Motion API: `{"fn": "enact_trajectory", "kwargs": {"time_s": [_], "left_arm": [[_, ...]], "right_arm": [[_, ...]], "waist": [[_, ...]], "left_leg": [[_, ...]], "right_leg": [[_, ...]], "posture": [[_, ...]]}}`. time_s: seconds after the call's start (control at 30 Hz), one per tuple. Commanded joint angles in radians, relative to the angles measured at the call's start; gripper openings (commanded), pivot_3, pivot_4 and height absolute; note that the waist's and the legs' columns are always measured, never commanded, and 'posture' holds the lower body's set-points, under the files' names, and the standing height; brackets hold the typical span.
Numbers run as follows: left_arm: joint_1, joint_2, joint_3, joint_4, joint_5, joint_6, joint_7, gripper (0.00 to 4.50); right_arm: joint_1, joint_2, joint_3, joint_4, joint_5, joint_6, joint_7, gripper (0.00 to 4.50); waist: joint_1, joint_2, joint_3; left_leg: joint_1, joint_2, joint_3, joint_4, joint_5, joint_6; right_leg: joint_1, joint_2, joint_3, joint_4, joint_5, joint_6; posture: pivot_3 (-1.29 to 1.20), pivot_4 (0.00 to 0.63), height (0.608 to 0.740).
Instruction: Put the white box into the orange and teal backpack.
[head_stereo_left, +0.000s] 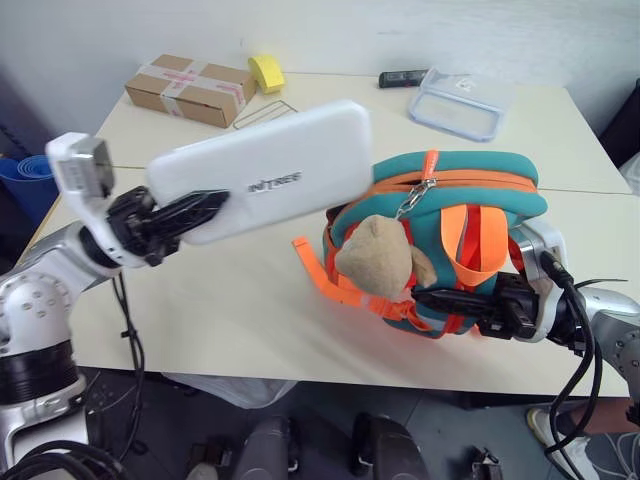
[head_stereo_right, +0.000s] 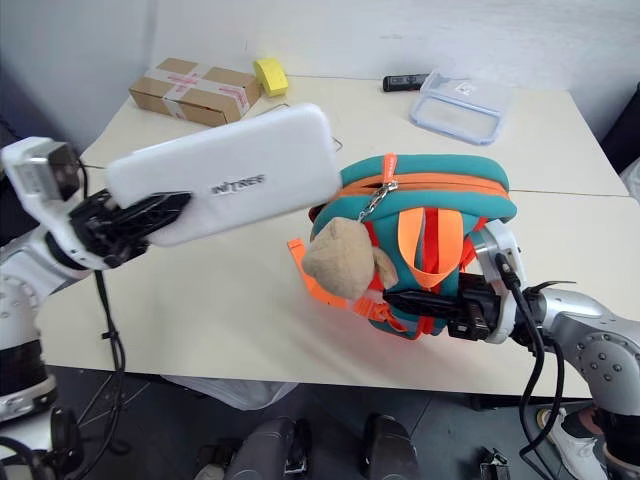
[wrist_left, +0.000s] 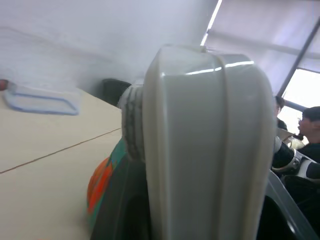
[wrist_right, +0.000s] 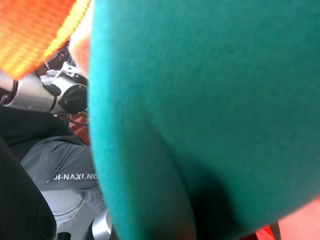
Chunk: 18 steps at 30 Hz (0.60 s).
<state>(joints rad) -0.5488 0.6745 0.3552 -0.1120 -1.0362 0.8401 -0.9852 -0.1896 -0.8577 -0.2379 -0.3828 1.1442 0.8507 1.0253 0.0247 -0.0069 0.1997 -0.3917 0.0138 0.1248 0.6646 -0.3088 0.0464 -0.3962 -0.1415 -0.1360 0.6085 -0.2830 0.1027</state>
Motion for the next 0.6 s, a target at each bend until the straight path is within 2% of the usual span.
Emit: {"fn": "enact_trajectory", "kwargs": {"time_s": [0.03, 0.13, 0.23, 0.33, 0.47, 0.53, 0.6], "left_arm": [[-0.069, -0.014, -0.084, 0.012, 0.078, -0.086, -0.057, 1.26], [-0.108, -0.003, -0.182, 0.024, 0.168, -0.145, -0.129, 1.26], [-0.133, 0.033, -0.313, 0.039, 0.344, -0.268, -0.192, 1.26], [-0.203, 0.013, -0.416, 0.08, 0.476, -0.332, -0.171, 1.26], [-0.306, -0.074, -0.526, 0.113, 0.575, -0.343, -0.129, 1.26], [-0.395, -0.213, -0.585, 0.196, 0.623, -0.347, -0.062, 1.26], [-0.448, -0.308, -0.639, 0.283, 0.697, -0.4, -0.03, 1.26]], "right_arm": [[-0.004, 0.009, 0.003, -0.006, -0.014, -0.015, 0.026, 0.02], [-0.007, 0.017, -0.002, -0.004, -0.023, -0.015, 0.025, 0.02], [-0.02, 0.023, -0.002, 0.004, -0.036, -0.018, 0.019, 0.02], [-0.041, 0.036, 0.004, 0.021, -0.052, -0.022, 0.015, 0.02], [-0.06, 0.055, 0.016, 0.029, -0.068, -0.021, 0.012, 0.02], [-0.065, 0.068, 0.027, 0.032, -0.079, -0.028, 0.01, 0.02], [-0.068, 0.077, 0.037, 0.032, -0.089, -0.035, 0.01, 0.02]], "waist": [[0.0, 0.0, 0.0], [0.0, 0.0, 0.0], [0.0, 0.0, 0.0], [0.003, 0.0, 0.0], [0.005, 0.0, 0.0], [0.007, 0.0, 0.0], [0.012, 0.0, 0.0]], "left_leg": [[0.0, 0.0, 0.0, 0.0, 0.0, 0.0], [0.0, 0.0, 0.001, 0.0, 0.0, 0.0], [0.0, 0.001, 0.002, 0.0, 0.0, 0.0], [0.0, 0.001, 0.002, 0.001, 0.0, 0.001], [-0.001, 0.0, 0.001, 0.002, 0.001, 0.001], [-0.001, 0.0, 0.001, 0.002, 0.001, 0.002], [-0.001, 0.0, 0.0, 0.003, 0.002, 0.003]], "right_leg": [[0.0, 0.002, 0.0, 0.0, 0.0, 0.0], [0.0, 0.003, 0.001, 0.0, 0.0, 0.0], [0.0, 0.004, 0.001, -0.001, 0.0, 0.0], [0.0, 0.004, 0.001, -0.002, 0.0, 0.0], [0.0, 0.002, 0.001, -0.004, 0.0, 0.001], [0.001, 0.002, 0.001, -0.002, 0.001, 0.001], [0.002, 0.003, 0.0, -0.002, 0.001, 0.002]], "posture": [[0.0, 0.15, 0.74], [0.0, 0.15, 0.74], [0.0, 0.15, 0.74], [0.0, 0.15, 0.74], [0.0, 0.15, 0.74], [0.0, 0.15, 0.74], [0.0, 0.15, 0.74]]}}
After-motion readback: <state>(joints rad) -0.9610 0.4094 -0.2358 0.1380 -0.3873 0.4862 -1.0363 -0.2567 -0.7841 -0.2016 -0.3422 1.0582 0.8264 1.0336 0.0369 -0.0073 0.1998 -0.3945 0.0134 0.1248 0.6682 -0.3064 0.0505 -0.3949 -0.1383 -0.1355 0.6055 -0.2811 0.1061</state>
